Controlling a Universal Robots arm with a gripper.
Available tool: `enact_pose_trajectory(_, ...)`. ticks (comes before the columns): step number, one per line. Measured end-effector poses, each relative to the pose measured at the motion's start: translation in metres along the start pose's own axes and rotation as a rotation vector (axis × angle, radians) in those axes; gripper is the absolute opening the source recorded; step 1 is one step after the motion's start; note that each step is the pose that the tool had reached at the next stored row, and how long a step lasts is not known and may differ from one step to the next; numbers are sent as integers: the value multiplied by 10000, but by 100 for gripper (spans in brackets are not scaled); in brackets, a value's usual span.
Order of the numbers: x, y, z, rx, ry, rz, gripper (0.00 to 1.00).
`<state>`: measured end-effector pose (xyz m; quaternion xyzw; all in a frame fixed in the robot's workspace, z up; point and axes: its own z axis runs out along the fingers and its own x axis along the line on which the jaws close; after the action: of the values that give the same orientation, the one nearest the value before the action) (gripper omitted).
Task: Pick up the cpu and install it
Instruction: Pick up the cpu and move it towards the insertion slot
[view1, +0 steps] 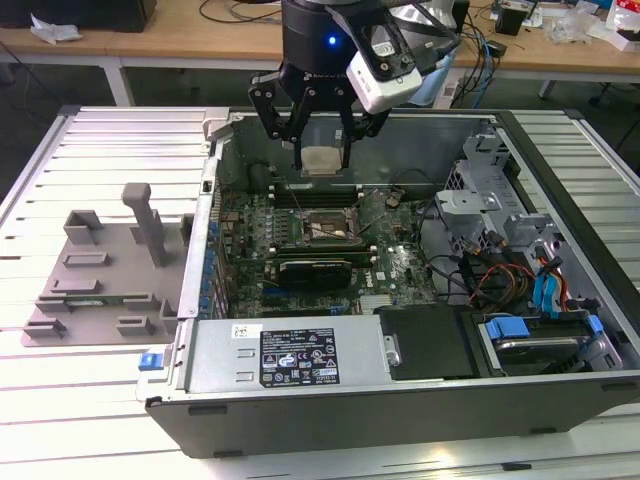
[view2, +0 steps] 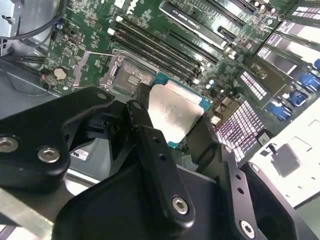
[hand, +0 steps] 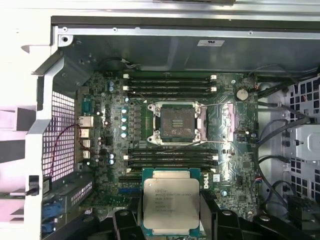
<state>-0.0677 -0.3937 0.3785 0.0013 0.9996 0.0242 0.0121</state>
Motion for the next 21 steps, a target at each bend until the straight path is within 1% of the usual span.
enact_pose_trajectory(3, 1, -2, 50, 0, 0, 0, 55)
enact_pose_trajectory(5, 2, -3, 73, -1, -1, 0, 55)
enact_pose_trajectory(13, 5, -11, 232, 1, 0, 0, 55)
enact_pose_trajectory(16, 6, -8, 269, 0, -1, 0, 55)
enact_pose_trajectory(19, 8, -9, 319, 0, 0, 0, 55)
enact_pose_trajectory(21, 8, -10, 337, 0, 0, 0, 55)
